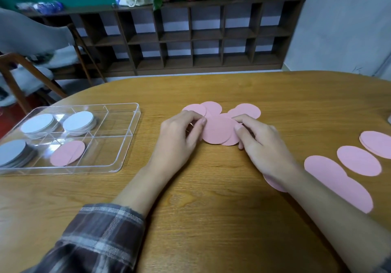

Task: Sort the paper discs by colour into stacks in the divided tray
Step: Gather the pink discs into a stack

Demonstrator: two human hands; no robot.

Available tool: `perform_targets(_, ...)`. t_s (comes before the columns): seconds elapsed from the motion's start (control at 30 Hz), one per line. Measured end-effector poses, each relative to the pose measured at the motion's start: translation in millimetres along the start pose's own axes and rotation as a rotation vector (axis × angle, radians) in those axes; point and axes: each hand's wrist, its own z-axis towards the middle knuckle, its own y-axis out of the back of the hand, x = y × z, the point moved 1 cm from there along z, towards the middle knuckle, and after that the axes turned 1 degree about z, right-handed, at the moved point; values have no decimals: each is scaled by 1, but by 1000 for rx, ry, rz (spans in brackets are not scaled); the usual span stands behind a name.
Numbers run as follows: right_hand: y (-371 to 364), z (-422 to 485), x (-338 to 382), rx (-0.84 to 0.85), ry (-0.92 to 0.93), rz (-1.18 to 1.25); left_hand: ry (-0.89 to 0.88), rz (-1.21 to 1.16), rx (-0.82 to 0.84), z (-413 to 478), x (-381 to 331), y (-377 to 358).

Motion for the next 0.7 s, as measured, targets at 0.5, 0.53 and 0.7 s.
perform_targets(0.5,6,8,-13,-116,-32,-93,191,363,507,2,22,-12)
perform_targets(0.53,6,7,-12,-110,-32,-94,188,361,496,2,22,-12)
perform_targets(0.7,7,7,-14,-105,-42,-89,109,330,345,2,23,-4)
